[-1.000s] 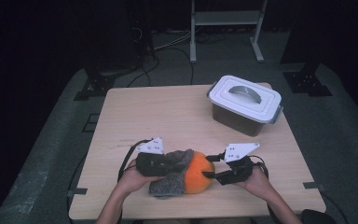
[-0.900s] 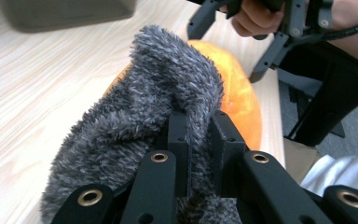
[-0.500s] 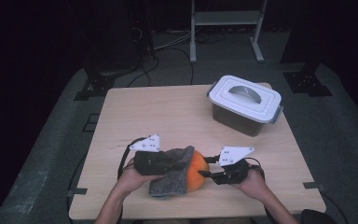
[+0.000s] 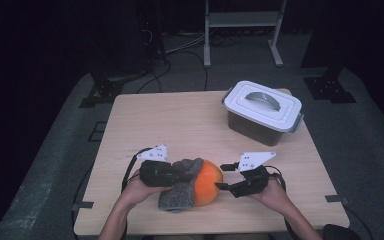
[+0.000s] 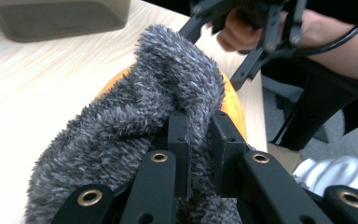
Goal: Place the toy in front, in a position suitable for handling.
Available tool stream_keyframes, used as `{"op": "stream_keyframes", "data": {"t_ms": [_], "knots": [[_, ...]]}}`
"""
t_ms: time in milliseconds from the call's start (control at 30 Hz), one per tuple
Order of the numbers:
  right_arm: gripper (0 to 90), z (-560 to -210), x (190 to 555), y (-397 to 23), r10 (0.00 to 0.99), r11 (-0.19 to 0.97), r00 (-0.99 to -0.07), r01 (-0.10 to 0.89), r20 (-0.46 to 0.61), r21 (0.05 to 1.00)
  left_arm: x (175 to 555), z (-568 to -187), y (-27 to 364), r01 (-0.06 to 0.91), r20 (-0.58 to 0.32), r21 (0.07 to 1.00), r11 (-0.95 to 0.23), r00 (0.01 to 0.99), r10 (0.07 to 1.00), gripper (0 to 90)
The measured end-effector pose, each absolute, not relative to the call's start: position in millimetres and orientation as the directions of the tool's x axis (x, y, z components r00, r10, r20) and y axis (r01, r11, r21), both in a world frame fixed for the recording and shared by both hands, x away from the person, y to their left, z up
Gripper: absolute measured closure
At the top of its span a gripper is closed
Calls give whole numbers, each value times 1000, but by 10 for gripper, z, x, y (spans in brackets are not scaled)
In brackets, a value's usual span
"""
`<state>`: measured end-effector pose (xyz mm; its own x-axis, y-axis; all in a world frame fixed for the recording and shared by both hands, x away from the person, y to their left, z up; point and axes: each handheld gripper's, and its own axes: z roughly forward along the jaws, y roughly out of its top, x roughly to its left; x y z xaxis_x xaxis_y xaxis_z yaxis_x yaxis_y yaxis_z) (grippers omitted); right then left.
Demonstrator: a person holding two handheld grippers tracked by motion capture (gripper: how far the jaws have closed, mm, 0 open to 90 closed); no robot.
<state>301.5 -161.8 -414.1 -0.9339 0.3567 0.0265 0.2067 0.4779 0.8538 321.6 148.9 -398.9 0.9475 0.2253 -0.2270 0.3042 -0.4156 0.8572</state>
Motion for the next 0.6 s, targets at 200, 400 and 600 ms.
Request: {"op": "stream_keyframes", "data": {"t_ms": [200,400,600], "knots": [[454,-4169,3003,-1557,354,483,-935,209,29,850,3180,-3916,1424,284,-213,869,-406,954,211,802],[559,-4143,2885,-1461,321,520,-945,125,-57,845,3103,-3838,1306,242,-177,871,-427,966,187,802],[576,-4180,2923,-1517,322,501,-947,156,-16,851,3186,-3904,1485,280,-177,857,-433,949,262,802]]}}
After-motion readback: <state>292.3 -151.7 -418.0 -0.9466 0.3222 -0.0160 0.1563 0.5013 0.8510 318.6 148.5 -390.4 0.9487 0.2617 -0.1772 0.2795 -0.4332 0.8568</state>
